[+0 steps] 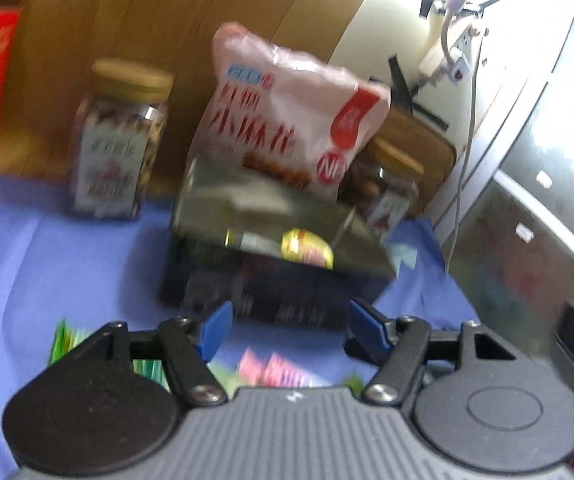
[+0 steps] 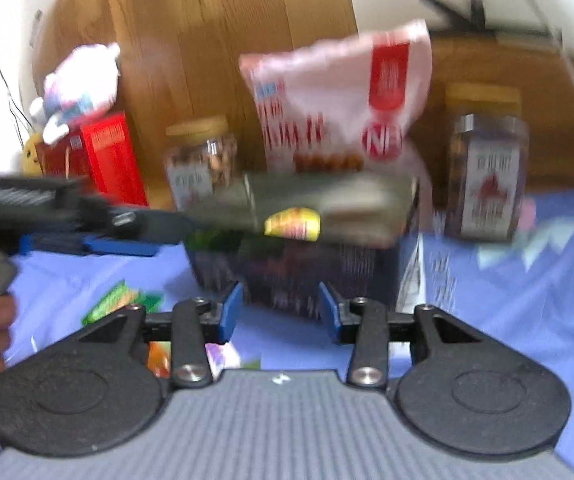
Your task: Organize snacks
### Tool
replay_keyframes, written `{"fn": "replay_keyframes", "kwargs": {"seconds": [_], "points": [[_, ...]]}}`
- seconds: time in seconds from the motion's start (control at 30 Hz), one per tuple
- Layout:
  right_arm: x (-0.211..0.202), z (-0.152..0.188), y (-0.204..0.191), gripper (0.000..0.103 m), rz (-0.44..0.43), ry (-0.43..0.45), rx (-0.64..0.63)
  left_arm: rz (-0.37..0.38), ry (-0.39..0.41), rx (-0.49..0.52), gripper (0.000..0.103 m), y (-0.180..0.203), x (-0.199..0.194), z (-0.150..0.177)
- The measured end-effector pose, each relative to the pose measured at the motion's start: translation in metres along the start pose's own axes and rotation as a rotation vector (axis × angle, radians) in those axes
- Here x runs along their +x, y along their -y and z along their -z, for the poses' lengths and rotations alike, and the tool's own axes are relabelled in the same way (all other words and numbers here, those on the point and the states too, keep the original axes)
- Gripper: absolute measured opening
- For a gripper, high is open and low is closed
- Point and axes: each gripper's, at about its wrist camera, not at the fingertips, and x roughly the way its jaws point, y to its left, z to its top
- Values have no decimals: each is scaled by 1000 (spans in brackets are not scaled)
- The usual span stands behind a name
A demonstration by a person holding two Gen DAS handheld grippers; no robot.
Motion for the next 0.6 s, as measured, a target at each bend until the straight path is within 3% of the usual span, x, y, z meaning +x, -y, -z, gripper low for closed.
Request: {"fn": "replay_keyframes", "kwargs": {"seconds": [0.17,0.33,0.6], "points": [[22,12,-4,47,-72,-150,94,-9,-31,-15,66,-12,-22,31],[15,19,-38,48,-84,-153,31,-19,-10,-45,66,-27,-51,48],[9,23,-60,52,-89,-146,-19,-50,14,-33,69,-35,-86,76]]}}
